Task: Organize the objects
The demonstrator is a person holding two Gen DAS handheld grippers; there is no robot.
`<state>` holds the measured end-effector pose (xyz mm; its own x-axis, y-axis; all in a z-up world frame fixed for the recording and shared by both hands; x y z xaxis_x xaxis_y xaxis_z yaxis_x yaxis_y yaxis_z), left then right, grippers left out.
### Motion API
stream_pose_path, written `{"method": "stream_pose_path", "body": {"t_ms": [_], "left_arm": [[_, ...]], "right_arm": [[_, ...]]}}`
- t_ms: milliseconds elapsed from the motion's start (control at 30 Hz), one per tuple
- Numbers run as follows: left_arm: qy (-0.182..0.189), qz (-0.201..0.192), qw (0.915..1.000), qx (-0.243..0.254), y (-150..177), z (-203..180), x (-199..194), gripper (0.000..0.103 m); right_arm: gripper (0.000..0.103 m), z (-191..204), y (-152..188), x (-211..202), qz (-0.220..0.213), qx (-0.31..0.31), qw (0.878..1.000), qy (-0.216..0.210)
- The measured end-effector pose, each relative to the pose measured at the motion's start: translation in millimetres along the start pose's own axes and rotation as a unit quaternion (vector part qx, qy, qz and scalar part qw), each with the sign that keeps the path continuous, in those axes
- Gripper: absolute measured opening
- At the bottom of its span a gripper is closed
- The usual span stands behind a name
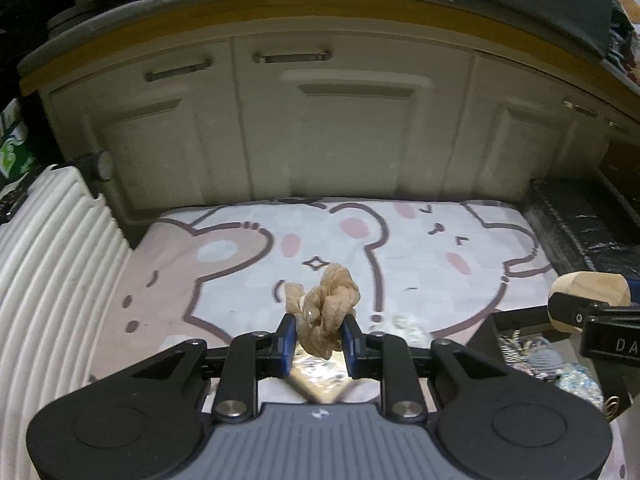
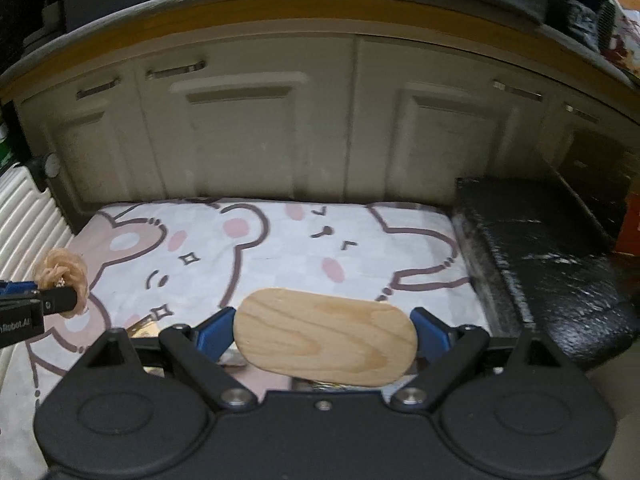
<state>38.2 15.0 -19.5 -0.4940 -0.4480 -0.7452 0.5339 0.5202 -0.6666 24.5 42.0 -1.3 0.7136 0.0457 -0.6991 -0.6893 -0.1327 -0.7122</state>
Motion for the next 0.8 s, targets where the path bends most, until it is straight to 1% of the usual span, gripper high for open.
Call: {"method": "stream_pose_path", "body": {"t_ms": [267, 400, 500, 667, 800], "left_arm": [[0.045, 0.002, 0.9987, 0.023, -4, -40, 7, 0.025], [0.069, 0.004, 0.9970, 0.036, -5, -57, 10, 0.025], [0.080, 0.007, 0.9957, 0.045, -6, -69, 12, 0.025], [0.106, 0.014, 0.9929, 0.051, -6, -84, 18, 0.026], [0.135, 0.025, 0.9891, 0.053, -5, -93, 23, 0.026]], "right_arm": [[0.093, -44, 6, -5, -0.002, 0.020, 1.000, 0.023], [0.093, -59, 9, -5, -0.003, 0.027, 0.999, 0.033], [0.093, -69, 12, -3, 0.000, 0.028, 0.999, 0.039], [0.093, -80, 17, 5, 0.011, 0.016, 0.999, 0.048], [0.093, -86, 22, 19, 0.026, -0.009, 0.997, 0.067]]}}
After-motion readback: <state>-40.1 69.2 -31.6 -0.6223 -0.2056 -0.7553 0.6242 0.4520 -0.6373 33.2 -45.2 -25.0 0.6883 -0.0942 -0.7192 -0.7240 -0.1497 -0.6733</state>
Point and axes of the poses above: each gripper's, at about its wrist camera, not at the fingertips, and x roughly the way its jaws point, z to its left, y to its underside, the point moved 2 cm from there along x, roughly the way its jaws point
